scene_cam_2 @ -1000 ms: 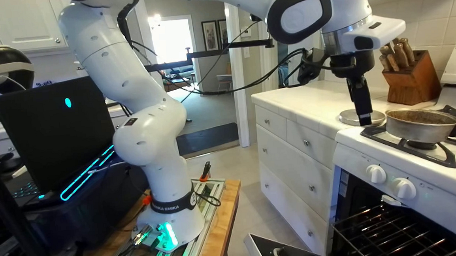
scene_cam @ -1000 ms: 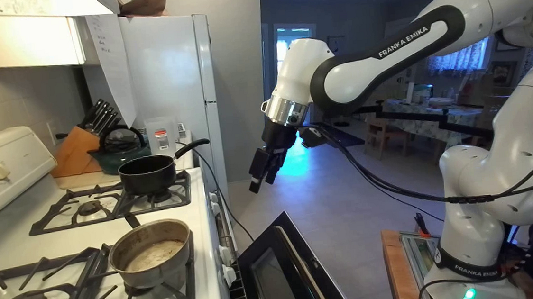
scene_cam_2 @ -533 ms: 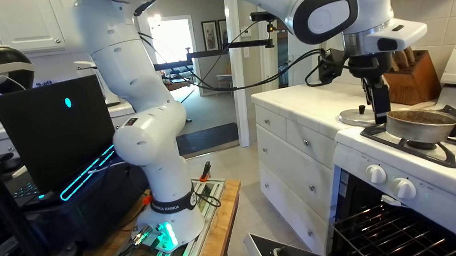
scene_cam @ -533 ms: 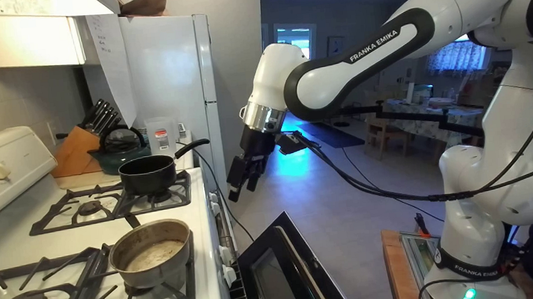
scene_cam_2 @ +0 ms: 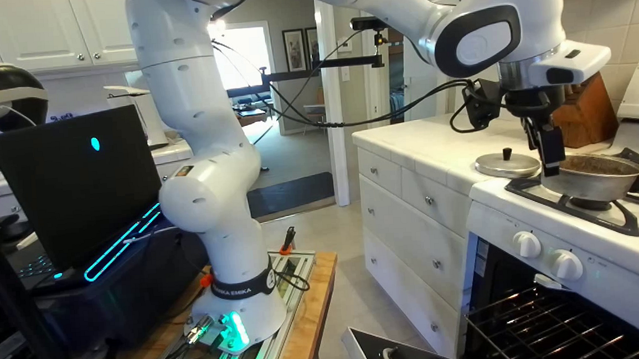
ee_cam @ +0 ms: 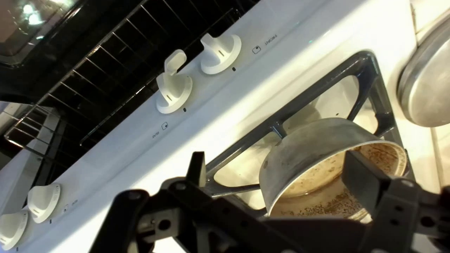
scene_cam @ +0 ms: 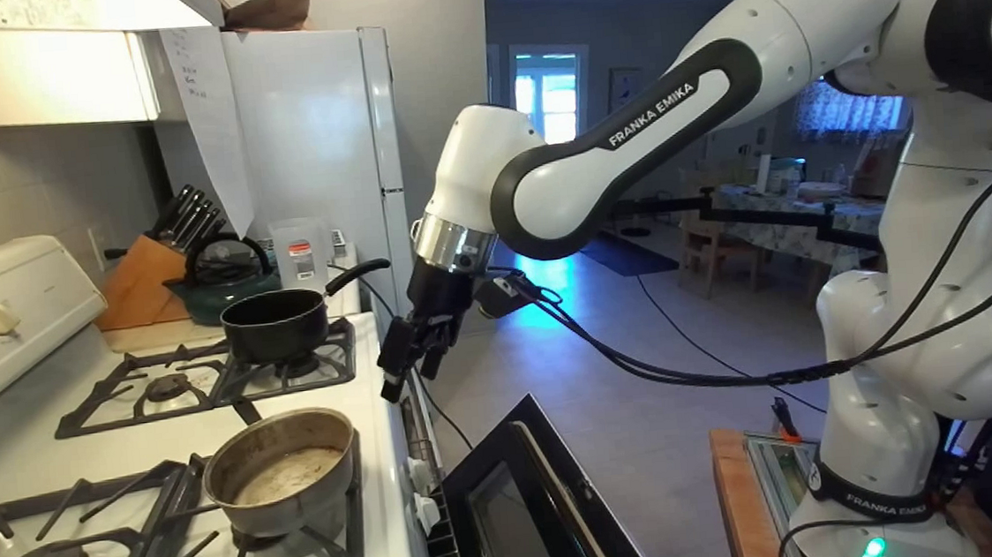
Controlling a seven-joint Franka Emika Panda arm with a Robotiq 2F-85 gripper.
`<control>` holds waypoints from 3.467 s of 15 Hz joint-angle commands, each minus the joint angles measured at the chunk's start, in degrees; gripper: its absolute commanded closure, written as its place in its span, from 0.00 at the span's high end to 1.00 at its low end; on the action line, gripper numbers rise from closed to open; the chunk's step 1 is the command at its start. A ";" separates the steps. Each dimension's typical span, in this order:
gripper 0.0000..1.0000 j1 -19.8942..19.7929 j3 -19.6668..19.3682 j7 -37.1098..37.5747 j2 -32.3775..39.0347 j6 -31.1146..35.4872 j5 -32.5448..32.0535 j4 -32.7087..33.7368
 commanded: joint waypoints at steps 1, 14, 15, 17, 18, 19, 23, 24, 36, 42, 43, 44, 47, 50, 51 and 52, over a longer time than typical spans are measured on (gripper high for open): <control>1.00 0.22 0.41 3.88 4.10 3.21 1.05 3.37; 1.00 1.93 -0.01 20.00 10.52 4.84 -3.88 7.36; 1.00 2.14 -0.16 20.92 10.98 4.56 -5.03 7.80; 1.00 2.54 -0.46 22.63 12.08 4.14 -7.52 8.92; 1.00 2.73 -0.61 23.31 12.52 3.90 -8.63 9.45; 1.00 2.90 -0.72 23.91 13.02 3.66 -9.35 10.01; 1.00 3.47 -1.05 25.11 14.68 2.99 -10.68 12.11; 0.98 3.62 -1.14 25.16 15.03 2.74 -10.63 12.63; 0.02 4.62 -2.26 25.06 17.69 0.63 -9.97 15.92; 0.02 4.41 -2.48 25.98 17.22 -2.52 -9.55 16.81; 0.02 4.30 -2.51 25.99 17.11 -3.04 -9.42 16.99; 0.02 4.22 -2.54 26.01 17.03 -3.27 -9.30 17.04; 0.02 4.16 -2.87 26.41 15.94 -3.66 -9.64 16.40; 0.02 3.93 -3.36 26.41 13.42 -3.61 -10.11 14.26; 0.02 3.83 -3.60 26.53 12.29 -3.26 -10.32 13.19; 0.02 3.74 -3.90 27.02 11.44 -2.78 -10.57 12.24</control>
